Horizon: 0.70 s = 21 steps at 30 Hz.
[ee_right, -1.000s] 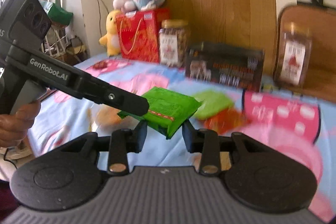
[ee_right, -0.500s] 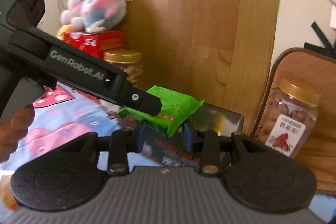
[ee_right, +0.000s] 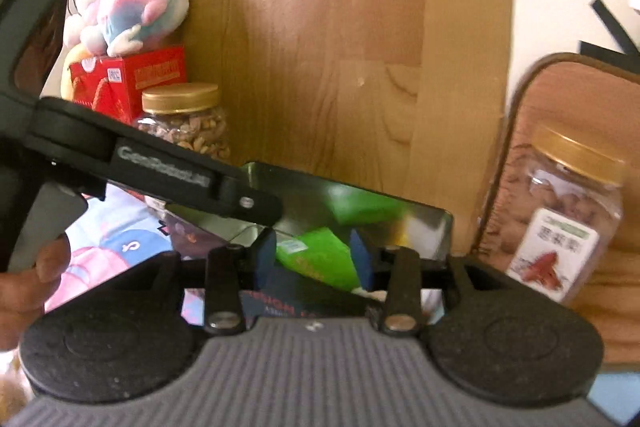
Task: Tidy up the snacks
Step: 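Carry the green packet with the left gripper into the tin and release, then move the right gripper toward the clear orange-labelled nut bag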
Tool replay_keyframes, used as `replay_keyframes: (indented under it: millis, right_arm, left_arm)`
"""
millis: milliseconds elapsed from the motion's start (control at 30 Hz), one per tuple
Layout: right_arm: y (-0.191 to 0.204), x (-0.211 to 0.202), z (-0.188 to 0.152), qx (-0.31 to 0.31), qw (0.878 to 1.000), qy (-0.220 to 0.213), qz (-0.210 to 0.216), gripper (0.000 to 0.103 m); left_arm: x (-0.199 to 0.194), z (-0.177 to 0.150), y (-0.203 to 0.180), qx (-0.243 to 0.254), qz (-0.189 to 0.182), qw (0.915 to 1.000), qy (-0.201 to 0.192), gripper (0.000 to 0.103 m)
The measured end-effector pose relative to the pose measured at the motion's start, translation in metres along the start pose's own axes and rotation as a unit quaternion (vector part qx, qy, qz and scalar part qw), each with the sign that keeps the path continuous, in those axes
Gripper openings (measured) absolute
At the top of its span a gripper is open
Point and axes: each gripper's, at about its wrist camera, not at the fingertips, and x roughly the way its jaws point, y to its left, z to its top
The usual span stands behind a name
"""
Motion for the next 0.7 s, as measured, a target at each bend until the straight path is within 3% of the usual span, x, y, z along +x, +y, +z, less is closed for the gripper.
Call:
replay_keyframes:
  millis: [133, 367, 567, 700]
  right_arm:
    - [-0.014, -0.039, -0.019, 0.043, 0.999, 0.015, 0.017, 0.044]
    - [-0.043, -0.1, -0.08, 0.145, 0.986, 0.073, 0.041, 0.044]
    - [-0.028, -0.162, -0.123, 0.15, 0.984, 0.088, 0.048, 0.046]
    - [-0.013, -0.177, -0.149, 0.14, 0.983, 0.117, 0.032, 0.05]
  left_arm:
    - [-0.033, -0.022, -0.008, 0.011, -0.02, 0.9997, 0.001, 0.049]
    - [-0.059, -0.083, -0.036, 0.039, -0.061, 0.9951, 0.067, 0.049]
    - [-0.081, -0.135, -0.066, 0.067, -0.123, 0.9832, 0.117, 0.049]
    - [-0.089, -0.164, -0.072, 0.058, -0.147, 0.9753, 0.155, 0.049]
